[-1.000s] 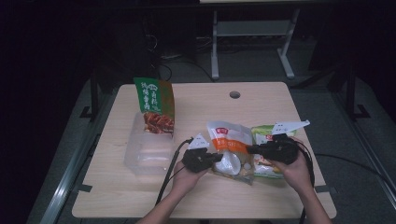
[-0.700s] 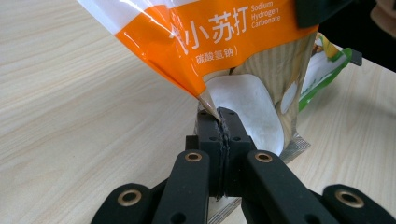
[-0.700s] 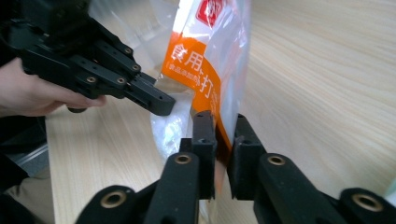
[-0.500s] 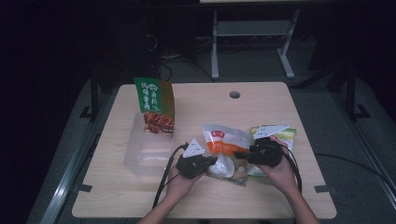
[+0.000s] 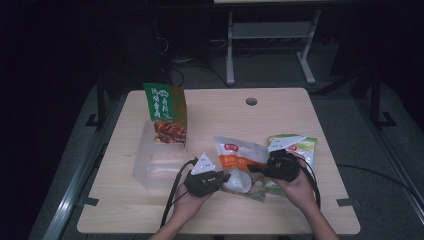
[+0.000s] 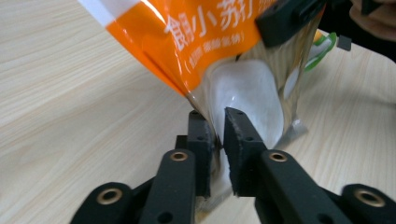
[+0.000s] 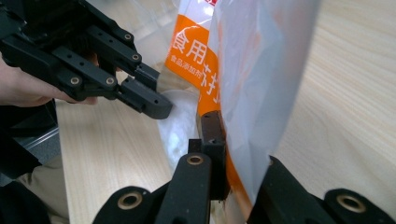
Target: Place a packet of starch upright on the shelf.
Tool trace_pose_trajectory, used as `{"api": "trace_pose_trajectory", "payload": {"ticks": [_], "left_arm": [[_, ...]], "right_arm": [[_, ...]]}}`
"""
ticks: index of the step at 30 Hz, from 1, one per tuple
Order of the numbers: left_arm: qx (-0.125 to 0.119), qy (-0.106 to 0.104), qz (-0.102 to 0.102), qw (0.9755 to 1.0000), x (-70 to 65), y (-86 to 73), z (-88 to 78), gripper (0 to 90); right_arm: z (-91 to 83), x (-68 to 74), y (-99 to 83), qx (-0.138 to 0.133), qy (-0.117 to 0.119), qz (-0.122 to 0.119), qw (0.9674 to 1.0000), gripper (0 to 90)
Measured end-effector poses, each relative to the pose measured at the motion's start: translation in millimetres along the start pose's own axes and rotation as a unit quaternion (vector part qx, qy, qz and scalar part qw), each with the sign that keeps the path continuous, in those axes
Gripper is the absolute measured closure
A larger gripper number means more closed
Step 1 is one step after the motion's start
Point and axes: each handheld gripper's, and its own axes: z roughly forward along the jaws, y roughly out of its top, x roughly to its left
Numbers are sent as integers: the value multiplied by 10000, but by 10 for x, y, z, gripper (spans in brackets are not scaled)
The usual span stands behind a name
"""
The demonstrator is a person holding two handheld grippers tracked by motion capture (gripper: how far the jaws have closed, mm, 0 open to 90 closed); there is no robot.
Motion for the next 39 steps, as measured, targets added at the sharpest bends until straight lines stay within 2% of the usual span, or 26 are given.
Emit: {"api": "trace_pose_trajectory", "payload": {"ticks": [4, 6, 9, 14, 24, 28, 32, 39], "left_arm": [[62, -26, 25, 10000, -16, -42, -72, 752], [64, -98, -69, 9999, -14, -59, -108, 737], [65, -140, -55, 9999, -21, -63, -178, 737], [68, -140, 104, 9998, -47, -73, -271, 718], [159, -315, 144, 9993, -65, -172, -284, 666], [168, -311, 236, 9991, -72, -187, -303, 636], [135, -343, 242, 9990, -76, -191, -314, 604], [205, -343, 346, 9986, -73, -196, -315, 519]], "right_arm": [[-53, 49, 12, -49, -58, -80, 9999, 898], [-74, 63, 13, -74, -94, -105, 9999, 899], [-107, 74, 23, -131, -166, -135, 9997, 899], [-124, 76, 48, -149, -206, -160, 9995, 899], [-115, 68, 123, -229, -182, -136, 9995, 899], [-97, 55, 167, -210, -188, -148, 9995, 900], [-89, 37, 224, -182, -202, -129, 9995, 899], [-68, 32, 354, -115, -227, -161, 9995, 899]]}}
